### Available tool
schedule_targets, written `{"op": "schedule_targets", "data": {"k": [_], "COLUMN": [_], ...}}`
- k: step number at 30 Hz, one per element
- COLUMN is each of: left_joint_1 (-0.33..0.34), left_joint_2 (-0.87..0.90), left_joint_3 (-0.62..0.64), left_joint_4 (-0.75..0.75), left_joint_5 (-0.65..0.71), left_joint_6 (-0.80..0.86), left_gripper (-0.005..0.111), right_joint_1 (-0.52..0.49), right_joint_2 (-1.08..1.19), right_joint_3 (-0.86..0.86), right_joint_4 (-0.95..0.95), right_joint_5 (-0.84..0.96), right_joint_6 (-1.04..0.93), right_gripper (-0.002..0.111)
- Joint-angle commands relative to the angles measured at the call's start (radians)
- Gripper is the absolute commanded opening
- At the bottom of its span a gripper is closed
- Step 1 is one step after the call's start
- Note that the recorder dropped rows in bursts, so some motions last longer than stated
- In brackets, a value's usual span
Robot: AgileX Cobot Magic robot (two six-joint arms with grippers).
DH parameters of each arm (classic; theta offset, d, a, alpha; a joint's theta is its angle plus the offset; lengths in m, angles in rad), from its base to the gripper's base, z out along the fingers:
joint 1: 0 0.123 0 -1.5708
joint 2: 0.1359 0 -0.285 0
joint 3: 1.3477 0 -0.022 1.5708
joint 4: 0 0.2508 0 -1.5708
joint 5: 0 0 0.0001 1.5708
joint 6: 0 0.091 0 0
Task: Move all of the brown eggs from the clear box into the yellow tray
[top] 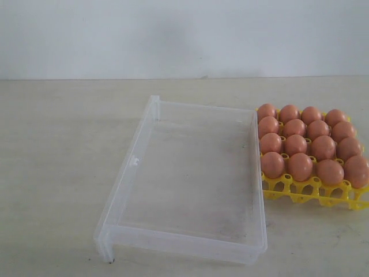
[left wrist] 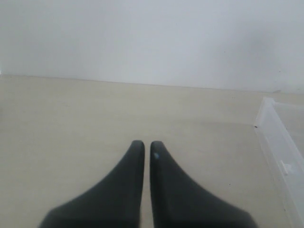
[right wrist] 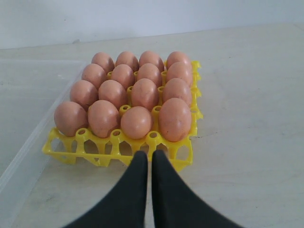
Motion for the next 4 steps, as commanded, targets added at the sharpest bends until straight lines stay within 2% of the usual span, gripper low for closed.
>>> {"op": "schedule_targets", "data": {"k": [1, 4], "left_joint_1": [-0.003, -0.003], "left_joint_2": [-0.002, -0.002], "left_joint_3": [0.003, 0.003], "left_joint_4": [-0.003, -0.003], "left_joint_5": [-0.006, -0.006], "left_joint_6": [0.002, 0.002], "left_gripper": [0.004, 0.004], "right_joint_1": [0.002, 0.002], "right_joint_2": [-0.005, -0.005], "right_joint_3": [0.0, 0.0], "right_joint_4": [-0.008, -0.008], "right_joint_5": [-0.007, -0.007], "right_joint_6": [-0.003, -0.003], "right_gripper": [0.0, 0.0]}}
